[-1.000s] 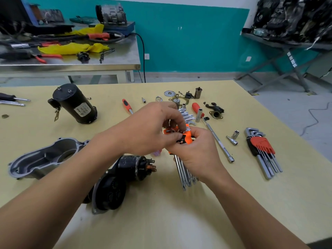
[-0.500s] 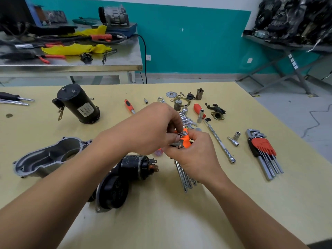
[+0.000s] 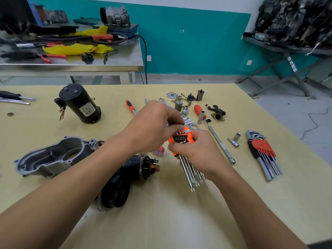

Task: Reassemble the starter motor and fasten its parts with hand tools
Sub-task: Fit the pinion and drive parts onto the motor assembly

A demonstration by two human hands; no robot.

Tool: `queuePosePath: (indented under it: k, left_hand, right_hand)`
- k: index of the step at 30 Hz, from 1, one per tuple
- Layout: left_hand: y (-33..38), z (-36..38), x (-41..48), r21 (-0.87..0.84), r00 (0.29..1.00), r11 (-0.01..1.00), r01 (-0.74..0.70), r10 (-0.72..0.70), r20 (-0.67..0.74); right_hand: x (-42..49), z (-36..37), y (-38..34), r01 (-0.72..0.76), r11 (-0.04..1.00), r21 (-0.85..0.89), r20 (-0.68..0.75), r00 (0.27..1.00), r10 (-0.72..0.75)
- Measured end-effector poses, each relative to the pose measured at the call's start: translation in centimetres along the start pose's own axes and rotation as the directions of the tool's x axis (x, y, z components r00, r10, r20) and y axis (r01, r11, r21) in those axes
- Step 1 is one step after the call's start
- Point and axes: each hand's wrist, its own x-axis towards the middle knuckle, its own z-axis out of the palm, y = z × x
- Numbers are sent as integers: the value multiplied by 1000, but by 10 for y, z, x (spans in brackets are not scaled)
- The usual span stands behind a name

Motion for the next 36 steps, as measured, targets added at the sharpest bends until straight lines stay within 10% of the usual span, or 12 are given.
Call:
queuePosePath:
  k: [18,23,33,36]
  left_hand:
    - [-46,-4,35,88,917,961,263,-220,-334]
    - [-69,-54,42,29,777,914,405,-328,-537]
    - [-72,-76,-14,116,858,924,365,-285,-426]
    - [-72,-76,-34,93,863,933,348,-280,-421]
  right_hand:
    - [9,-22,6,-222,975,-23,164,961,222]
    - [3,-30,14,-273,950,-154,260,916,305]
    - [13,-19,20,-344,769,-538,-44,923,382]
    - [10,-15,12,-267,569,-778,-98,946,310]
